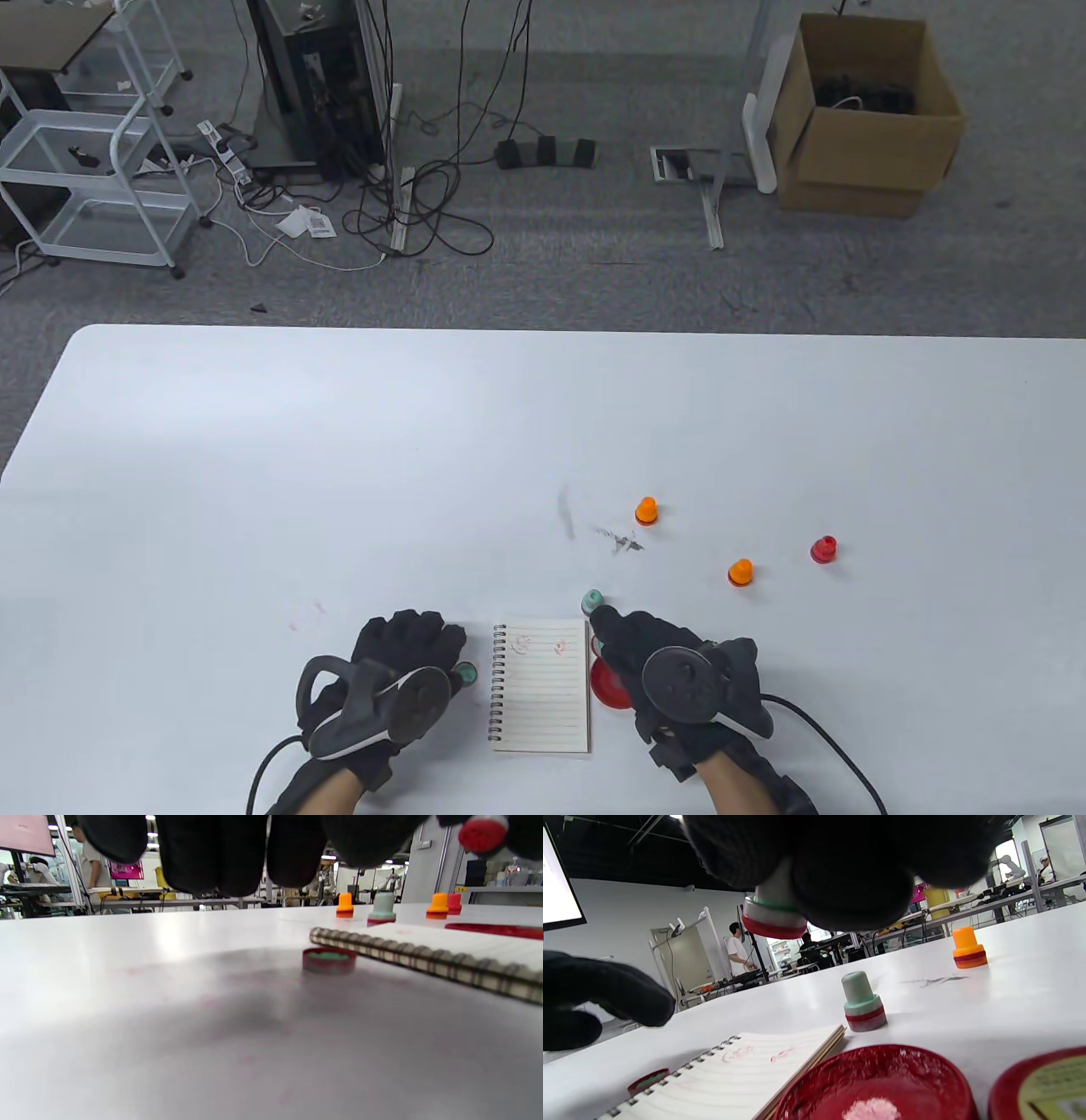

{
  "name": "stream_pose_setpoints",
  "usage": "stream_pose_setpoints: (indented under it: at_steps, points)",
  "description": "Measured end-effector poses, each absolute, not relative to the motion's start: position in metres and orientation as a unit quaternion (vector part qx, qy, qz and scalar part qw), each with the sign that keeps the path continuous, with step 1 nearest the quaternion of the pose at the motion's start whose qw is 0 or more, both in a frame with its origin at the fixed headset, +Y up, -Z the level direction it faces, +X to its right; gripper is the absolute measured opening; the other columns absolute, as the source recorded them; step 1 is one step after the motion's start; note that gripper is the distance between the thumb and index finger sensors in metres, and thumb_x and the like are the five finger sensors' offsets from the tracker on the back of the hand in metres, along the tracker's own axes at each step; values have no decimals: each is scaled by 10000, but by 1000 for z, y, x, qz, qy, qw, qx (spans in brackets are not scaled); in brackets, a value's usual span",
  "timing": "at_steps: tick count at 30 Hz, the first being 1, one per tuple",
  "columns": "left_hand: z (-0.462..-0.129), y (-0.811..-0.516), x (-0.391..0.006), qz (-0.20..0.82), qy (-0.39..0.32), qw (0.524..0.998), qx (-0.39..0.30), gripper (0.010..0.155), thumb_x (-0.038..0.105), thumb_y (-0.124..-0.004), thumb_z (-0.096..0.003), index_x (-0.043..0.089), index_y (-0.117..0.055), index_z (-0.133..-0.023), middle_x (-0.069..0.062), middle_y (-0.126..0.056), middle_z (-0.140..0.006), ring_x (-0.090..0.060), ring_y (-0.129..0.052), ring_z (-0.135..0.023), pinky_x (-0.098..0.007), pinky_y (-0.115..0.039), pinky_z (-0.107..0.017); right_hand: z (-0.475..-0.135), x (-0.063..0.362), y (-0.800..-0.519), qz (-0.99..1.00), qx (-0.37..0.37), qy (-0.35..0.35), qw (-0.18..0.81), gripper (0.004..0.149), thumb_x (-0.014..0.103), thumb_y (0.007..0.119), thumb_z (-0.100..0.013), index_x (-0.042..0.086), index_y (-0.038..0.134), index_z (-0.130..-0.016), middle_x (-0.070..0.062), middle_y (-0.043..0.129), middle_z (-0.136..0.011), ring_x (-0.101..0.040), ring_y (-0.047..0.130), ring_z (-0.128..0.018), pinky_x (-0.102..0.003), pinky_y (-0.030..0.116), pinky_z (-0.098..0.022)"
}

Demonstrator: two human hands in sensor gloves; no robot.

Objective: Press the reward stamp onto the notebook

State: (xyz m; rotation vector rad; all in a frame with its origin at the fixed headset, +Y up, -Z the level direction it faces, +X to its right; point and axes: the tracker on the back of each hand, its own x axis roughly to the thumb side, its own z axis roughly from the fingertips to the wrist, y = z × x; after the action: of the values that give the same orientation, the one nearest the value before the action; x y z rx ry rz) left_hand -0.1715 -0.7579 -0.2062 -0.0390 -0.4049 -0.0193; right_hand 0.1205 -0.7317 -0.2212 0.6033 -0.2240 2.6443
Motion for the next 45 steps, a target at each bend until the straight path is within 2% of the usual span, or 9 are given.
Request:
stream_pose_setpoints:
  at_steps: [7, 25, 33, 40, 45]
  points:
    - [-209, -769, -165, -15, -210, 976, -58, 611, 523, -727, -481, 308, -700, -1052, -62, -741, -1101, -346, -780, -1008, -595, -656, -773, -222, 118, -739, 947, 224, -62, 222, 488, 292, 797, -424, 148, 814, -890, -157, 948, -696, -215, 990, -337, -308, 846, -257]
    - [-218, -782, -154, -50, -181, 979, -80, 661, 531, -787, -448, 289, -688, -1055, -32, -782, -988, -304, -816, -893, -573, -662, -771, -222, 114, -741, 941, 237, -52, 233, 490, 298, 795, -426, 143, 815, -891, -156, 953, -688, -214, 991, -331, -306, 846, -251]
    - [-221, -784, -150, -33, -159, 980, -114, 659, 490, -788, -465, 275, -638, -1070, -68, -721, -1013, -345, -749, -916, -603, -604, -787, -222, 112, -742, 941, 241, -47, 233, 490, 297, 795, -427, 142, 815, -891, -157, 953, -687, -215, 991, -331, -308, 846, -252]
    - [-222, -784, -153, -12, -159, 982, -104, 623, 471, -806, -464, 292, -671, -1046, -50, -716, -1022, -336, -740, -935, -595, -607, -790, -221, 110, -743, 940, 245, -41, 234, 490, 297, 795, -427, 142, 815, -891, -158, 953, -688, -215, 992, -331, -308, 846, -252]
    - [-219, -776, -157, 32, -162, 983, -84, 629, 431, -789, -482, 277, -610, -1064, -78, -705, -1082, -367, -748, -987, -597, -638, -775, -221, 109, -744, 939, 246, -40, 238, 491, 297, 795, -428, 143, 812, -893, -158, 952, -690, -215, 992, -332, -307, 846, -254]
